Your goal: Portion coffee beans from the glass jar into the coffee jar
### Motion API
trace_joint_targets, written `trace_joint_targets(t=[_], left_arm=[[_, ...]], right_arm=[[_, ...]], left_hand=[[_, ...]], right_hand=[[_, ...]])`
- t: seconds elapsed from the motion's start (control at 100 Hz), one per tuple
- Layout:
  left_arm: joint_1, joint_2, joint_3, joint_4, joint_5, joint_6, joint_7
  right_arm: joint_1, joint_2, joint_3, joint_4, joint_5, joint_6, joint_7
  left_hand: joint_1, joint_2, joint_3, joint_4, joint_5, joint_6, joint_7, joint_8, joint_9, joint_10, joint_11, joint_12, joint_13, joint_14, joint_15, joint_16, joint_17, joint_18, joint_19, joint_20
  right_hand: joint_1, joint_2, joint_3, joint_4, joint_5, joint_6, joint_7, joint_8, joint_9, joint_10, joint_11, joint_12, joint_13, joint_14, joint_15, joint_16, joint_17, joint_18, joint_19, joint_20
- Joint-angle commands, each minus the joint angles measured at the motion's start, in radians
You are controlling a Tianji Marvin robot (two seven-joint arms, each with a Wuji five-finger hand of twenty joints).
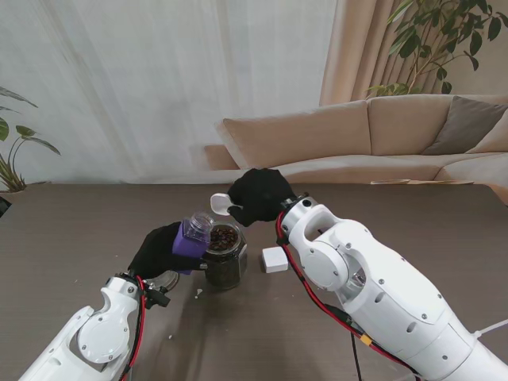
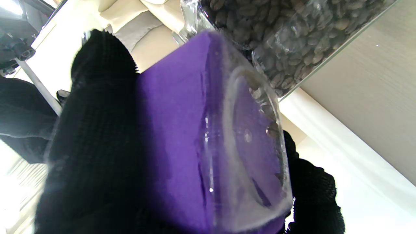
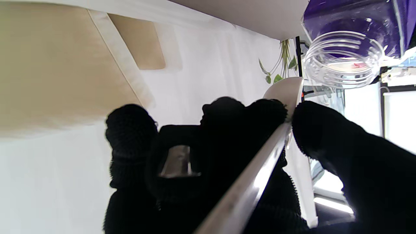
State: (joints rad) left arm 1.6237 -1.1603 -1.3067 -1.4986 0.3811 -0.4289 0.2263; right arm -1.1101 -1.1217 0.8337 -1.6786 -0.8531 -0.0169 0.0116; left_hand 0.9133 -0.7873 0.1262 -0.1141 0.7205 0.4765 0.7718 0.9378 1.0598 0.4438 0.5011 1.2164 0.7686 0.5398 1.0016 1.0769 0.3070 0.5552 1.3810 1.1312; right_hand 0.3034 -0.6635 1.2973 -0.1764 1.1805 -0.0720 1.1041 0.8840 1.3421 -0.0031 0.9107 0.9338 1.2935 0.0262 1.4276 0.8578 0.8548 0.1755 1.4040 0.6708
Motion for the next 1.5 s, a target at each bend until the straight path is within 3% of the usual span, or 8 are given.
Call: trace_joint_targets(t=[0.0,0.44,0.75,1.04,1.49], left_arm=[[0.006,-0.004,-0.005,-0.011,0.002,-0.001,-0.014],[0.007,-0.002,-0.011,-0.016,-0.001,-0.012,-0.022],[0.007,0.000,-0.010,-0.021,0.001,-0.006,-0.031],[0.005,0.002,-0.009,-0.026,0.002,0.000,-0.040],[-0.010,0.004,0.000,-0.023,-0.003,-0.001,-0.051]], right_arm=[[-0.033,0.013,0.032,-0.012,0.020,0.004,0.038],[-0.245,0.041,0.234,-0.049,0.116,-0.071,0.109],[-0.372,0.055,0.312,0.018,0.157,-0.183,0.123],[-0.375,0.054,0.255,0.144,0.164,-0.219,0.084],[-0.241,0.048,0.077,0.325,0.126,-0.228,0.024]], left_hand=[[0.378,0.573,0.388,0.036,0.078,-0.125,0.144,0.061,0.072,-0.030,0.106,0.044,0.054,0.051,0.149,0.031,-0.050,-0.065,-0.013,0.015],[0.378,0.573,0.388,0.036,0.078,-0.125,0.144,0.062,0.073,-0.029,0.106,0.044,0.053,0.053,0.148,0.031,-0.050,-0.063,-0.013,0.015],[0.378,0.573,0.388,0.036,0.078,-0.126,0.144,0.062,0.073,-0.031,0.106,0.044,0.054,0.051,0.148,0.030,-0.050,-0.063,-0.013,0.015],[0.378,0.573,0.388,0.036,0.078,-0.126,0.144,0.062,0.073,-0.031,0.106,0.044,0.054,0.051,0.148,0.031,-0.050,-0.064,-0.013,0.015],[0.378,0.574,0.387,0.037,0.078,-0.125,0.144,0.062,0.073,-0.029,0.106,0.044,0.054,0.051,0.148,0.030,-0.049,-0.064,-0.013,0.014]], right_hand=[[0.005,0.003,0.013,-0.001,-0.018,-0.015,0.036,0.002,0.001,0.026,0.010,-0.001,0.025,-0.074,0.011,-0.003,0.074,0.004,0.008,-0.006],[0.014,-0.004,0.008,0.003,-0.021,0.001,0.036,-0.006,-0.004,0.044,0.008,-0.002,0.023,-0.053,0.010,-0.005,0.061,0.022,0.010,-0.001],[0.014,-0.001,0.004,0.002,-0.025,0.002,0.032,-0.007,-0.011,0.044,0.006,-0.002,0.023,-0.042,0.001,-0.012,0.040,0.027,0.011,-0.001],[0.011,0.002,0.000,0.000,-0.031,0.000,0.028,-0.011,-0.021,0.044,0.003,-0.004,0.023,-0.032,-0.013,-0.019,0.023,0.027,0.008,-0.001],[-0.009,0.020,-0.016,-0.001,-0.063,-0.032,0.022,-0.044,-0.060,0.028,0.005,-0.025,0.022,-0.021,-0.078,-0.053,-0.017,0.020,0.014,-0.003]])
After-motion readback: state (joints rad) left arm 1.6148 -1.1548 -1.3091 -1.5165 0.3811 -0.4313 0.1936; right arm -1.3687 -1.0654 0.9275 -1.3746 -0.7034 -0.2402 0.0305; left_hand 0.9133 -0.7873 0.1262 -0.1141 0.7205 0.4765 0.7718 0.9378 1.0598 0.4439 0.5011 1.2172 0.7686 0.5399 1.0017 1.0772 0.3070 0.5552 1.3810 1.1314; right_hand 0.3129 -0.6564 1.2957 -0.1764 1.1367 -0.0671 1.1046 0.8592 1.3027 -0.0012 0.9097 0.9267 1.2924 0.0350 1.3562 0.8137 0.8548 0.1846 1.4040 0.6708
